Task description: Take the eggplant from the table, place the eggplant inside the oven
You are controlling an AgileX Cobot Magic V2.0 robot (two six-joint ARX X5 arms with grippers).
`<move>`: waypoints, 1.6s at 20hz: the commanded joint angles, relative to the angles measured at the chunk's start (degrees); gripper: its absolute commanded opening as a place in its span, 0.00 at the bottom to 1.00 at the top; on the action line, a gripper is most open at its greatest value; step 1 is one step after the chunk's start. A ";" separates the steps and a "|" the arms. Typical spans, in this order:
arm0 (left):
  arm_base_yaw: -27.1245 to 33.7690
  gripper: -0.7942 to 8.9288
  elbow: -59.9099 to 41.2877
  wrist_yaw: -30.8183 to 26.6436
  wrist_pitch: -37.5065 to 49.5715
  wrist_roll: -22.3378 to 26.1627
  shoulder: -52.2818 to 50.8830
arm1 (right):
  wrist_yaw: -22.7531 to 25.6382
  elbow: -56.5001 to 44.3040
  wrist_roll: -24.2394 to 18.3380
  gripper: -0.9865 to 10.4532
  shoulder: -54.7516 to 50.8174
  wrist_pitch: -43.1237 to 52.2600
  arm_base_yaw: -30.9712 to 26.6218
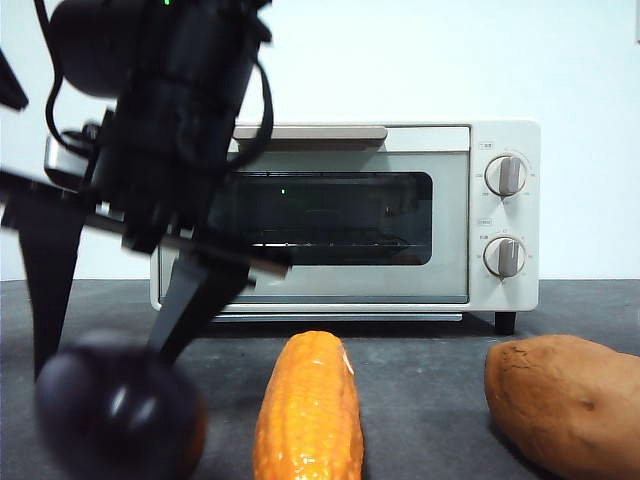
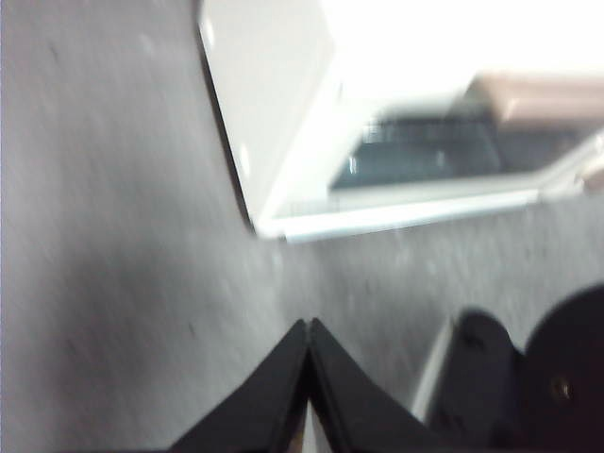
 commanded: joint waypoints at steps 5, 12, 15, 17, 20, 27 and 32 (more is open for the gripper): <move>0.96 0.09 7.52 -0.11 1.44 1.18 1.03 | 0.07 7.96 -16.37 0.23 -8.72 -14.60 2.75; -5.20 0.09 16.02 2.64 0.55 0.83 11.28 | 10.64 7.93 -29.42 0.23 -23.96 -27.50 5.14; -10.40 0.09 23.26 2.45 -3.10 2.60 18.58 | 17.11 7.82 -29.66 0.23 -29.03 -29.62 5.64; -13.60 0.09 29.00 2.43 -5.88 4.24 24.17 | 19.06 7.82 -29.09 0.23 -32.28 -29.62 5.64; -17.88 0.09 37.27 1.86 -10.51 6.51 32.74 | 23.47 7.78 -27.23 0.23 -37.64 -29.62 5.64; -24.17 0.09 49.59 -6.21 -16.37 10.34 46.86 | 25.94 7.72 -25.18 0.23 -48.22 -29.62 5.64; -26.23 0.09 51.91 -10.14 -17.53 12.00 52.02 | 25.99 7.69 -24.11 0.23 -52.19 -29.62 5.64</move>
